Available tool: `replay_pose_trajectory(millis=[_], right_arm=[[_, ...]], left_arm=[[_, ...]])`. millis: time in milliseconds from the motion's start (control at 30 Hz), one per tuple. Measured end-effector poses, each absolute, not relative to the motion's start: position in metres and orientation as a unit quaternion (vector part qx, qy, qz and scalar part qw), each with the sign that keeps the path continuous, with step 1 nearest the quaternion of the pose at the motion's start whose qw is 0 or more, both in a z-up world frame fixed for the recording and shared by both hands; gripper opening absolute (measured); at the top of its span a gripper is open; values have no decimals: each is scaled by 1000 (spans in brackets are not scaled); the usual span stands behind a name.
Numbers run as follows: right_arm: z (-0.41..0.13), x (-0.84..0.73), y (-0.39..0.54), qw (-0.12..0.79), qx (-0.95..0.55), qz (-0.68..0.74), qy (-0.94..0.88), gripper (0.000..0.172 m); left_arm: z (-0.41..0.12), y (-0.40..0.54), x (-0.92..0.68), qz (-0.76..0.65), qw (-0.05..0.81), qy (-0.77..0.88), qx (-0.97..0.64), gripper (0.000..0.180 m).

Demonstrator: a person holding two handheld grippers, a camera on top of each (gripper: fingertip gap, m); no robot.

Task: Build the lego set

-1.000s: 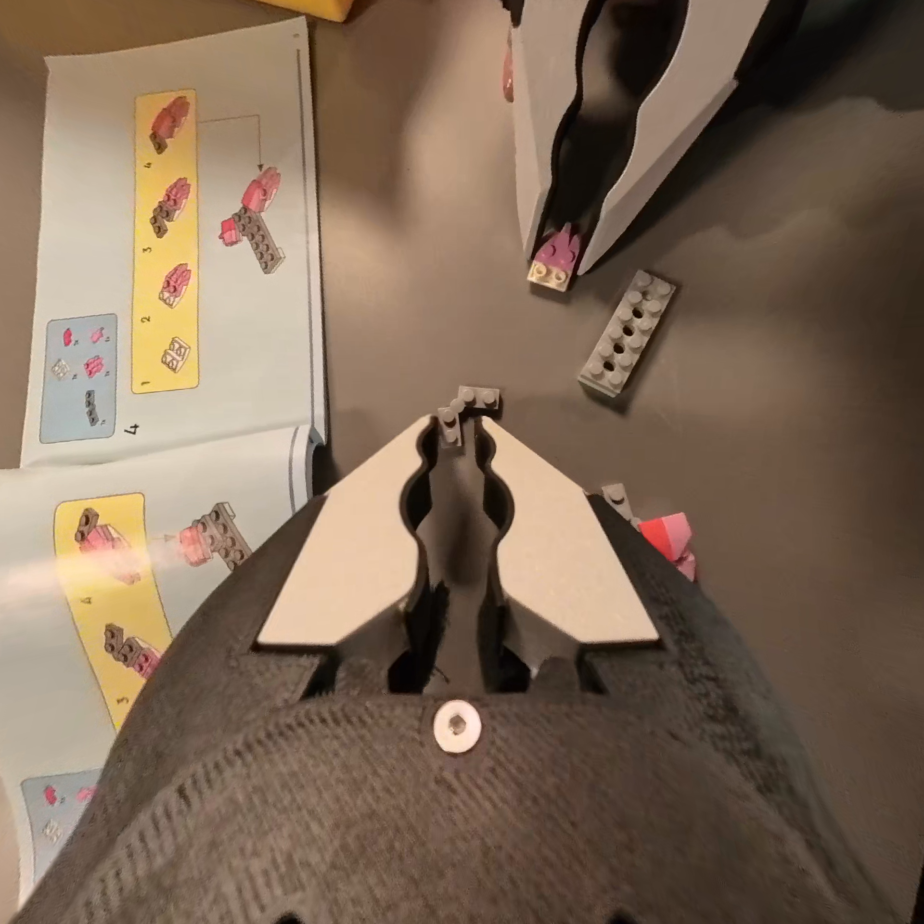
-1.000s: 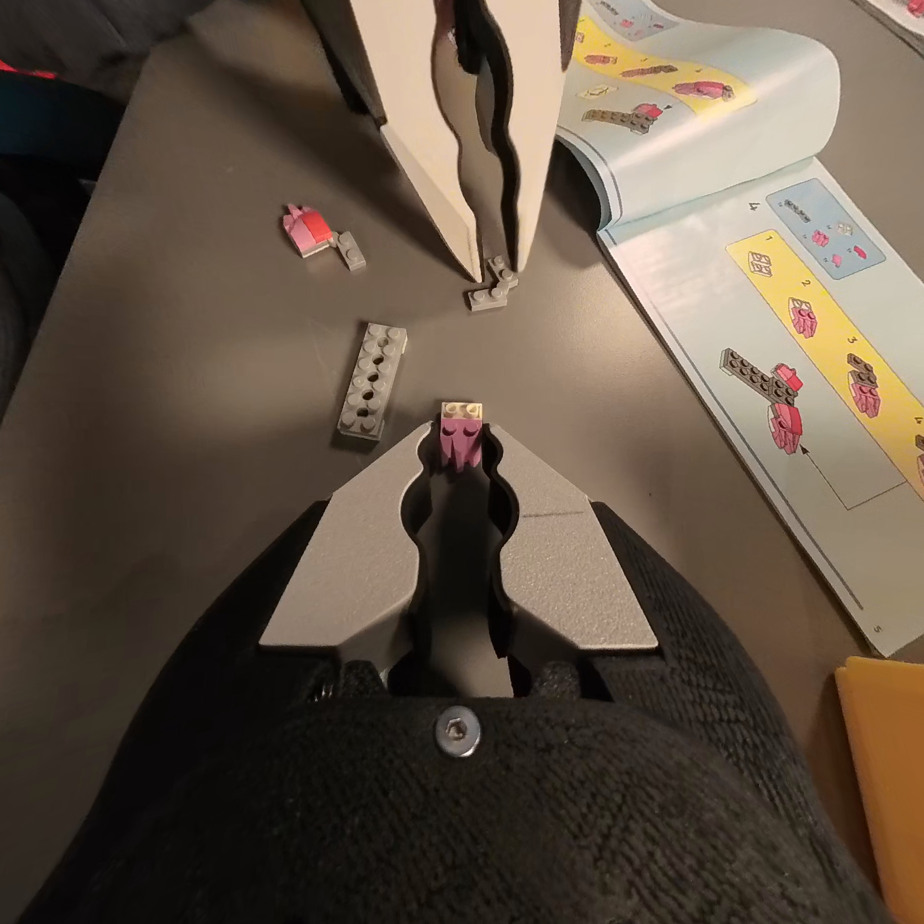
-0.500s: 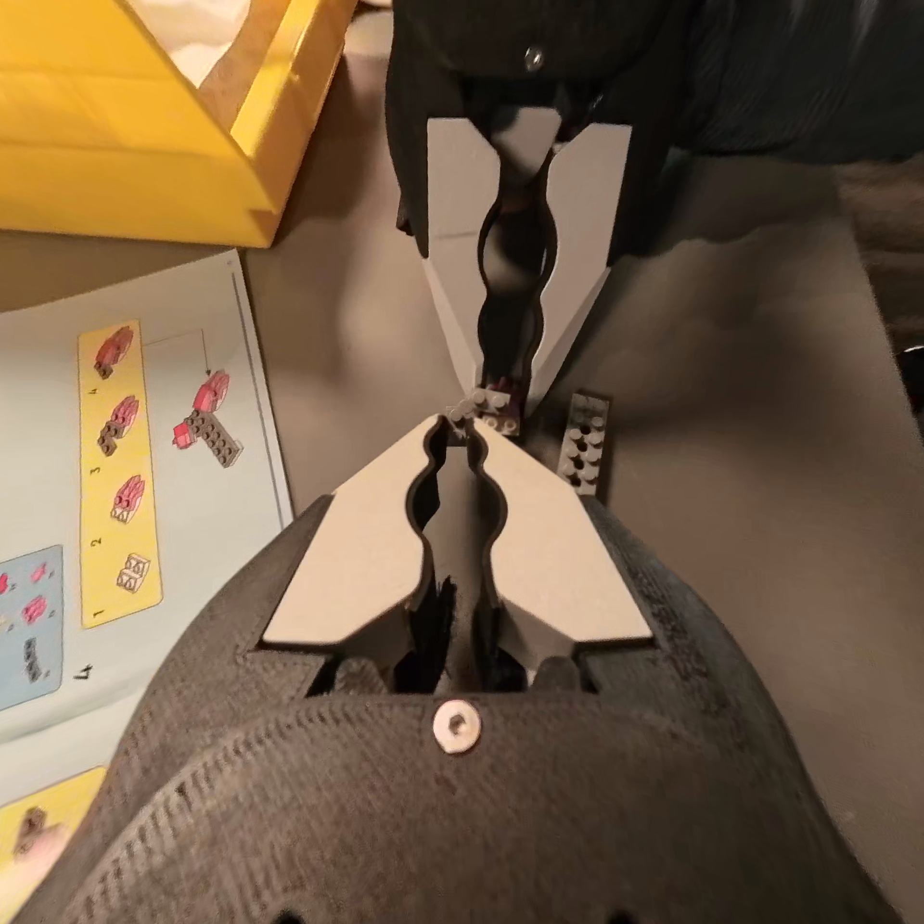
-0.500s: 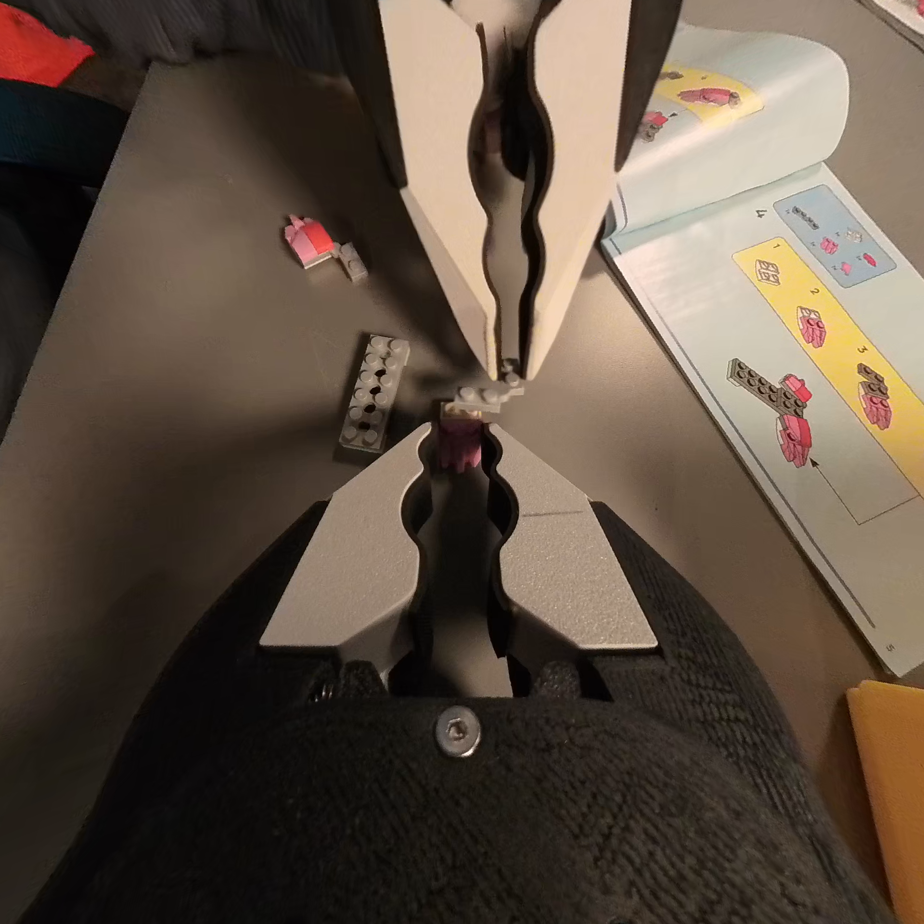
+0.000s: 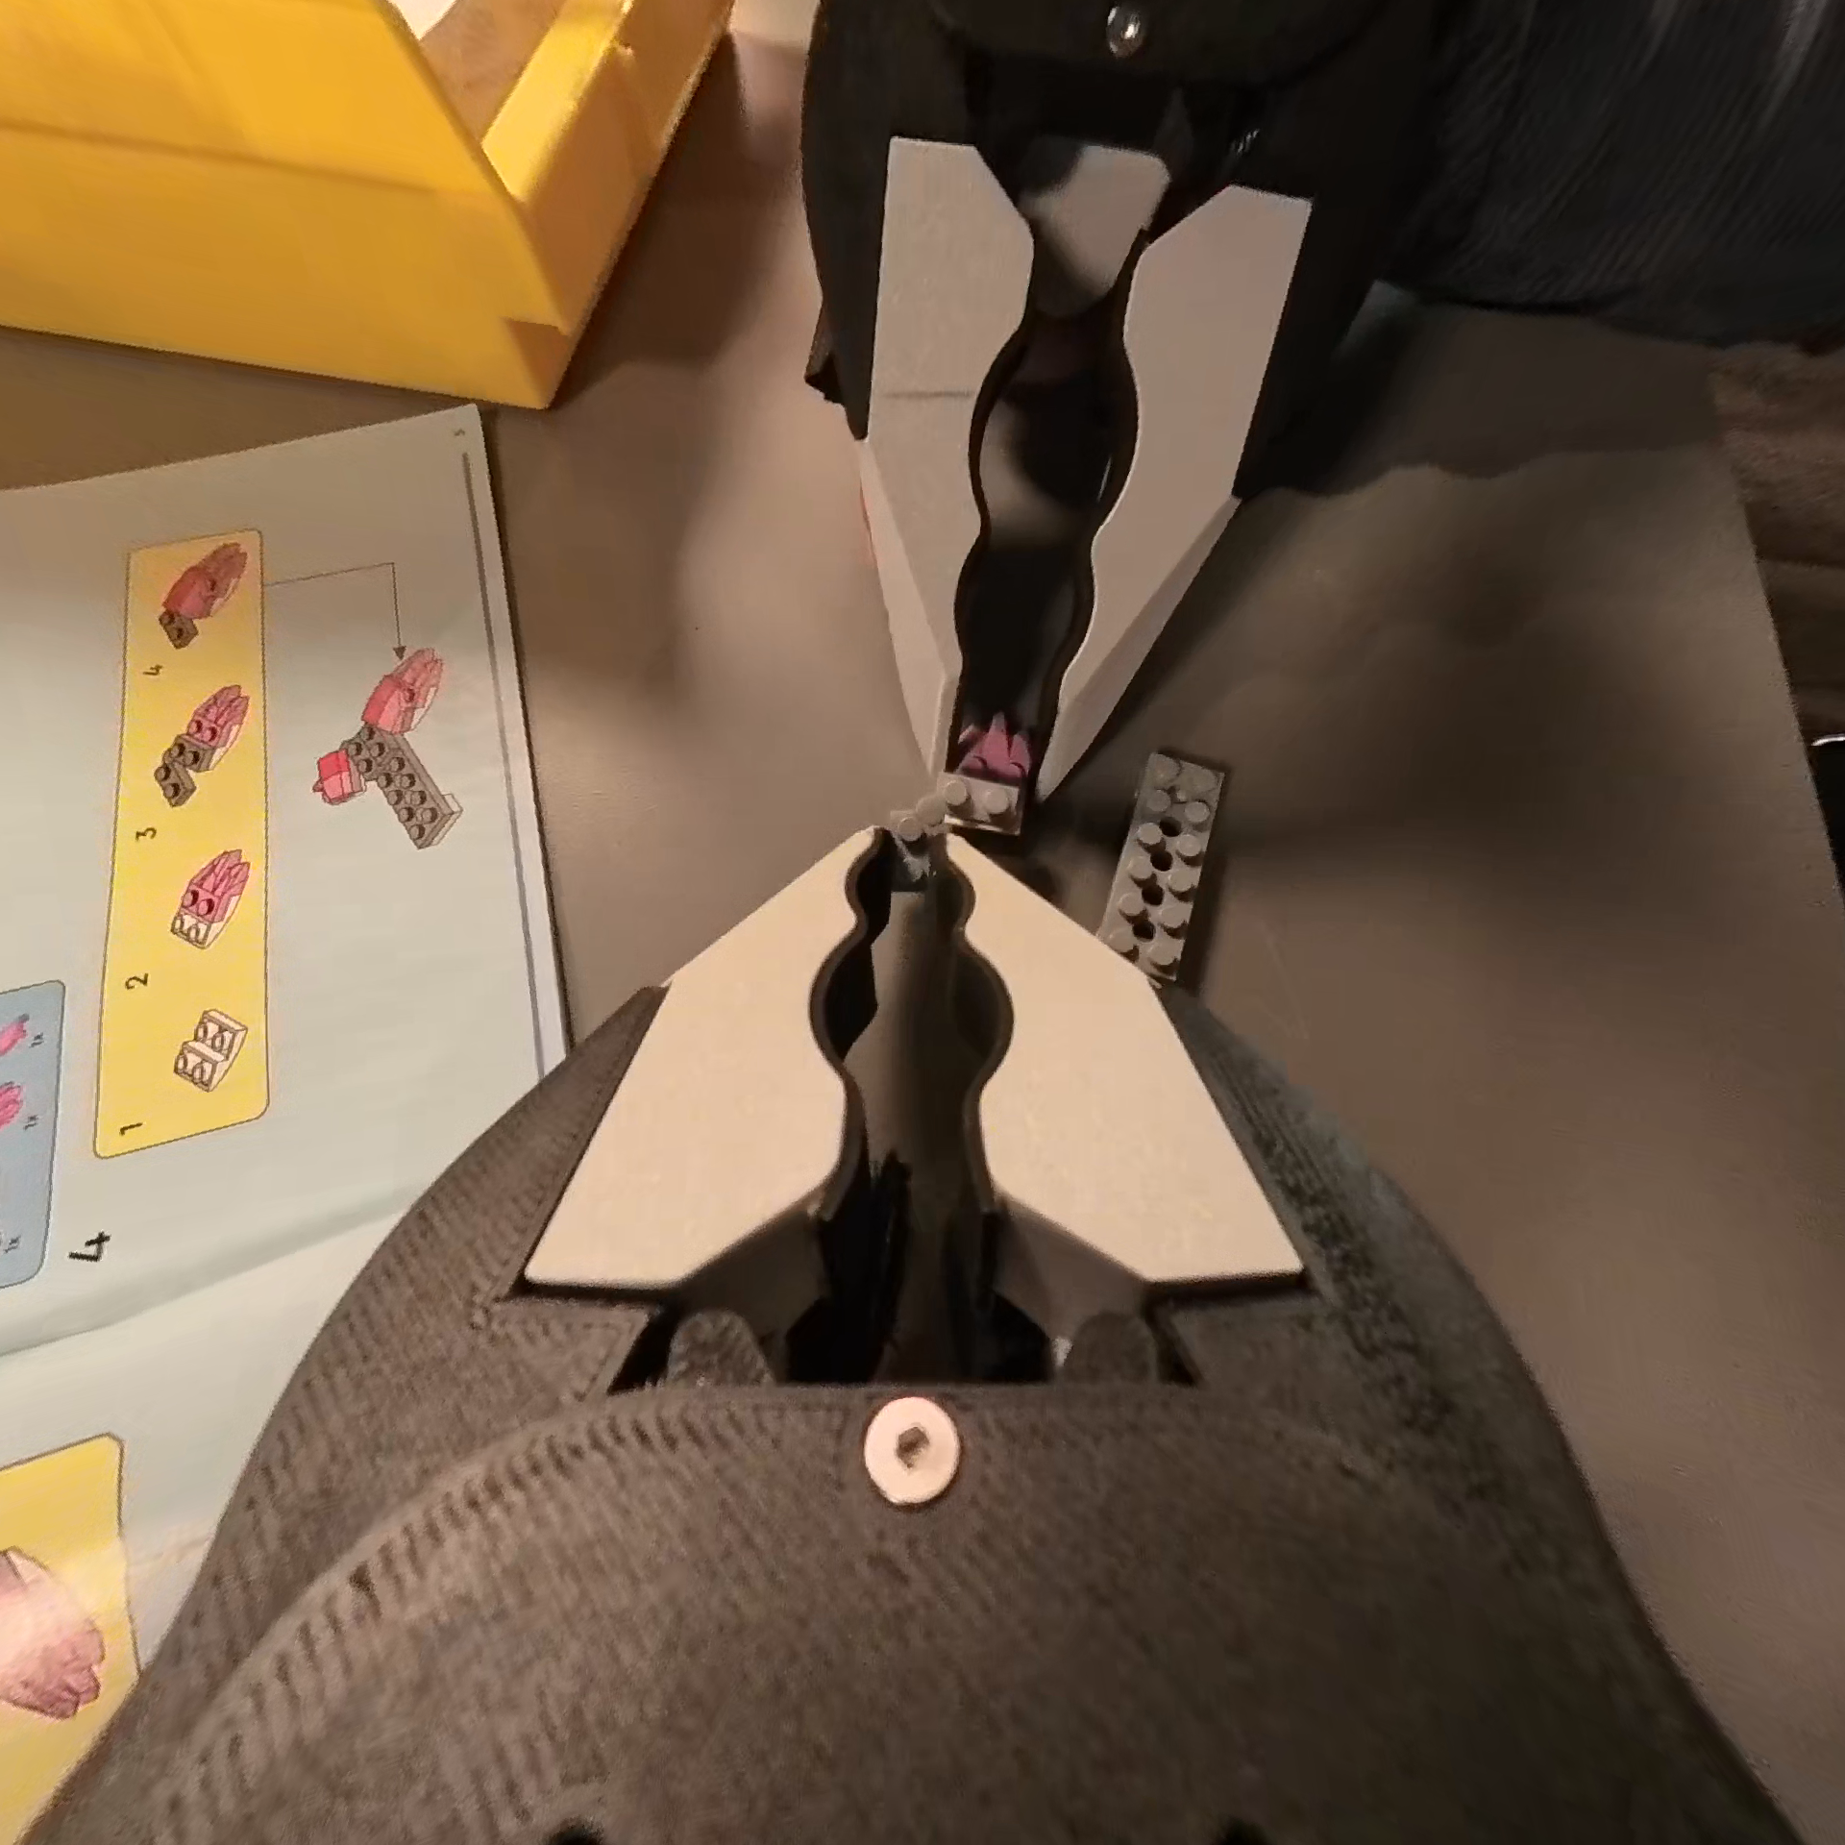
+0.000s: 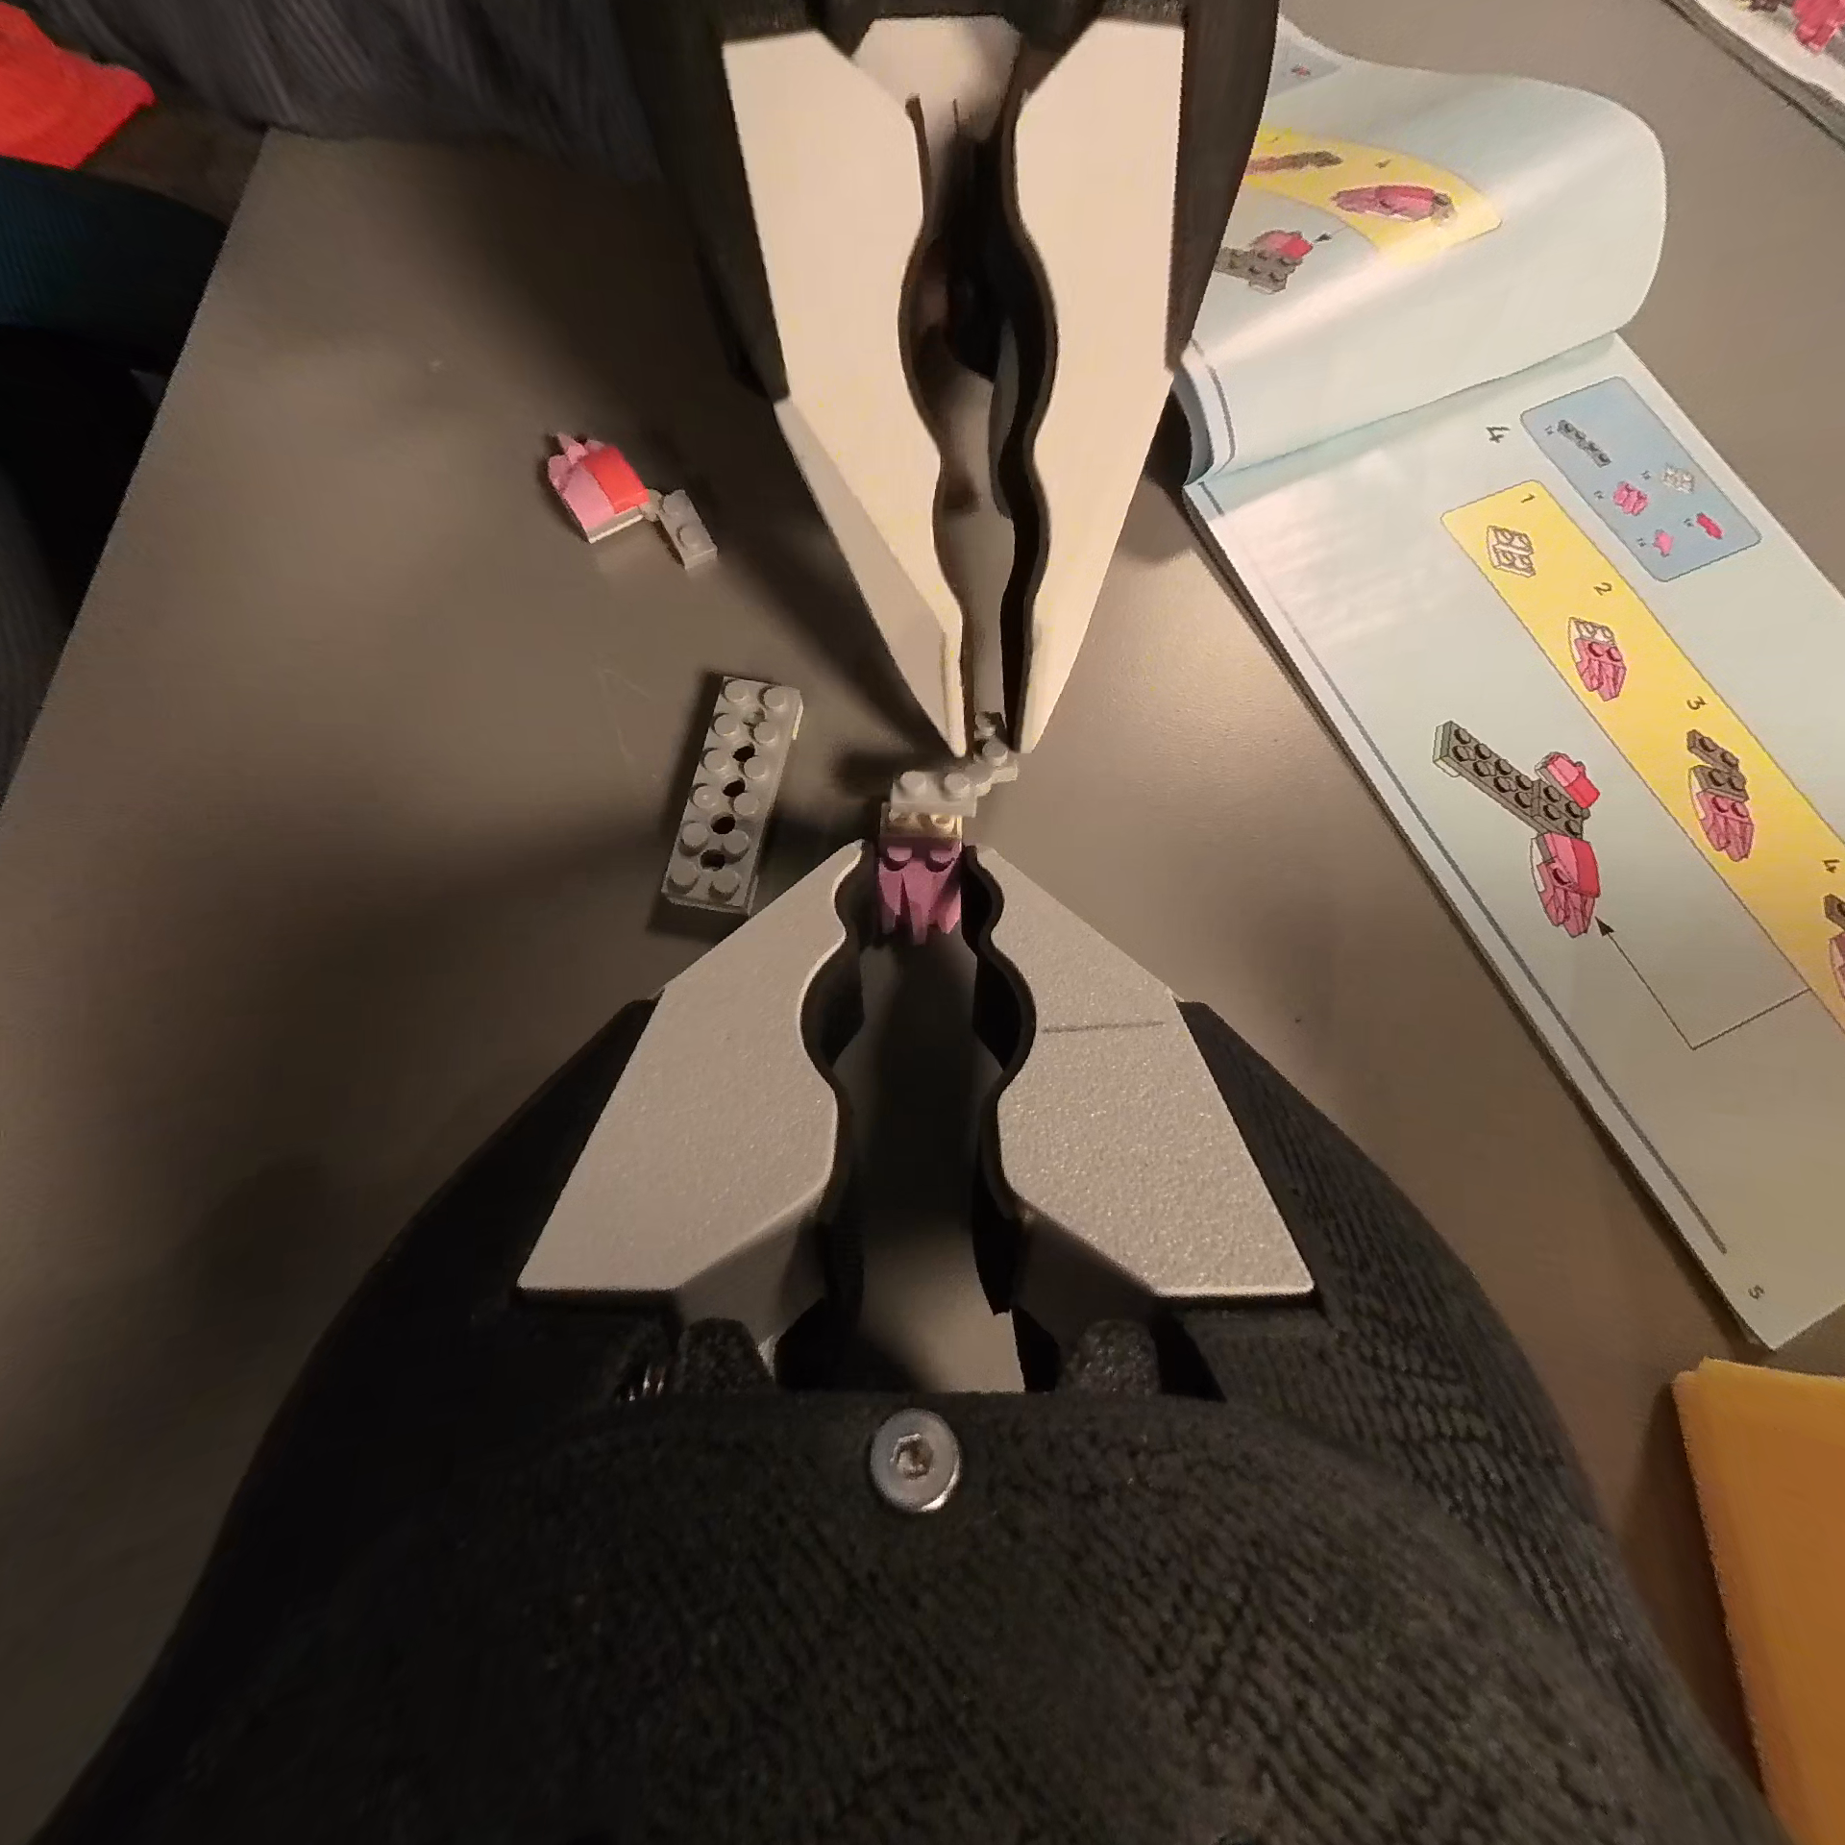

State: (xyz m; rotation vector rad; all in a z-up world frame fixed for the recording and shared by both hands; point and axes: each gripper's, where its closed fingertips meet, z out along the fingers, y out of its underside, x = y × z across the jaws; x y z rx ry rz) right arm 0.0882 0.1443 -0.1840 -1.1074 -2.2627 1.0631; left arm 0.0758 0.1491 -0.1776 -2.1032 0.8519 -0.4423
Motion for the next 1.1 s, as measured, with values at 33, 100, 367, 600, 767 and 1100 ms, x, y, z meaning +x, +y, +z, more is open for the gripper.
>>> replay_pose_trajectory(millis=[33, 100, 367, 600, 767, 1100], right_arm=[[-184, 88, 144, 202, -397, 381, -810, 14], [-184, 88, 144, 201, -398, 382, -810, 14], [-184, 89, 144, 195, -401, 385, -808, 15], [-184, 89, 143, 192, -399, 387, -809, 18], [-184, 88, 144, 197, -403, 384, -807, 15], [-184, 88, 145, 198, -404, 383, -806, 14]], left_arm=[[-179, 149, 76, -171, 400, 341, -833, 6], [-182, 148, 77, -159, 395, 350, -835, 7], [-184, 149, 76, -140, 397, 358, -833, 7], [-184, 149, 76, -134, 399, 360, -833, 7], [-184, 149, 77, -136, 399, 361, -832, 7], [-185, 148, 79, -136, 394, 357, -836, 13]])
